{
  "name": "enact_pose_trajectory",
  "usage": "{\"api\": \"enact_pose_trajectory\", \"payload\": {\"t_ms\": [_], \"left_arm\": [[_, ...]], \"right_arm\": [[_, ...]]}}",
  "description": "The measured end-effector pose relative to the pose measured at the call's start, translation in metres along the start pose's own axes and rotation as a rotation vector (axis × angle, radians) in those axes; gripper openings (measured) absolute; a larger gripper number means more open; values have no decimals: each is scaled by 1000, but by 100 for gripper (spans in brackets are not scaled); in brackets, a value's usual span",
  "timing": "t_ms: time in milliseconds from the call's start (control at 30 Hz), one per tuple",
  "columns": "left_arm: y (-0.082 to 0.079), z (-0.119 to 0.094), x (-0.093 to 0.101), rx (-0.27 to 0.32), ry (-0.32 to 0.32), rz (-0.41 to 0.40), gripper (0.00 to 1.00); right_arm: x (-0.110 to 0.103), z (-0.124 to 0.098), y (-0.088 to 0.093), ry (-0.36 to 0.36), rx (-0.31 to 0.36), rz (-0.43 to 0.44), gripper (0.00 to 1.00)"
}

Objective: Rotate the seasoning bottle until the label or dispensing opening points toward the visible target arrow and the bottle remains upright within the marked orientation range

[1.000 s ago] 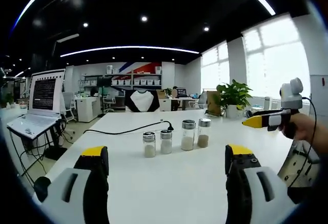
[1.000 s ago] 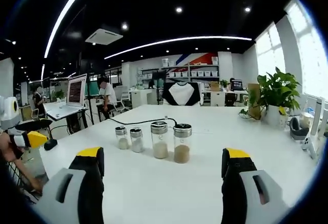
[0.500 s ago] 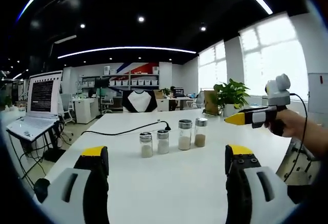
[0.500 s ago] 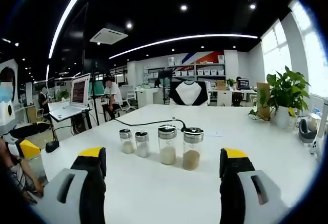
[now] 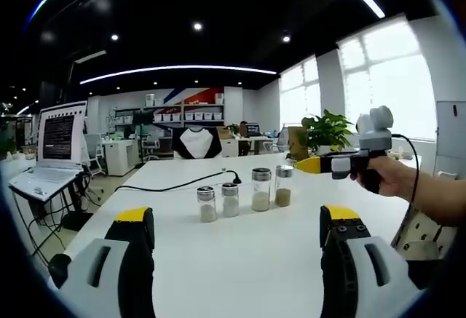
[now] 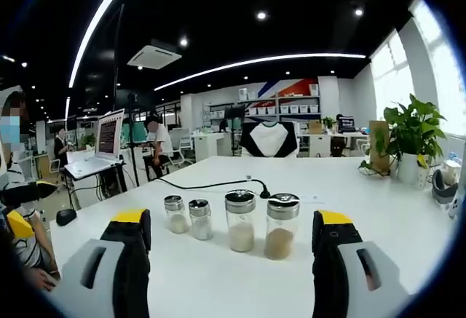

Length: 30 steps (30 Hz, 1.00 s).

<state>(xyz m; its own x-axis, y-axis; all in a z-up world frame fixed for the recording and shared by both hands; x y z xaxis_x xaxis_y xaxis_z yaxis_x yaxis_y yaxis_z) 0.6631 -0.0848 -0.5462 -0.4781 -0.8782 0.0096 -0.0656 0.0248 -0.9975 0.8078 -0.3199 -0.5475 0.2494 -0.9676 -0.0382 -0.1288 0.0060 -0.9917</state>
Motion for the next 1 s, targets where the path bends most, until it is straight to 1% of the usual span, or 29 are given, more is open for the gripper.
{"api": "enact_pose_trajectory", "payload": {"t_ms": [33,200,300,400,567,700,833,933,1000], "left_arm": [[1,0,0,-3,0,1,100],[4,-1,-2,-17,-10,6,100],[5,-1,-1,-16,-4,2,100],[5,-2,-1,-22,-3,7,100],[5,-2,-3,-24,-7,6,100],[5,-3,-4,-25,-9,8,100],[5,-2,-4,-26,-9,8,100],[5,-2,-4,-26,-7,8,100],[6,-2,-3,-17,1,-15,100]], "right_arm": [[-2,4,0,-20,-1,3,94],[-4,18,4,-6,5,-11,93],[-6,29,7,-19,13,-30,93],[-8,42,14,-28,-19,-17,93],[-10,58,22,-18,-28,-30,92],[-11,63,28,-14,-31,-43,90],[-12,67,35,-9,-37,-81,89],[-12,70,40,-12,-46,-83,88],[-13,73,43,-13,-51,-82,87]]}}
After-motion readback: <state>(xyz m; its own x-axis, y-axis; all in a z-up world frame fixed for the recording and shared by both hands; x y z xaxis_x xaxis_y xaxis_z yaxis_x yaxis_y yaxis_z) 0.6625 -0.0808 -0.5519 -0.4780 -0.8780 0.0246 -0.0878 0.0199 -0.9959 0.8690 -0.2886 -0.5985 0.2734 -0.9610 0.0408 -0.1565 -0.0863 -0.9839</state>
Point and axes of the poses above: the point that each gripper's makers call its tool centre point, and the gripper's own axes: z roughly forward along the fingers, x roughly to its right, y roughly out of its underside, the point moved 5 cm from there along -z, roughly backward along the fingers, and after that the axes turned 10 degrees about y, right-handed, at the moved point
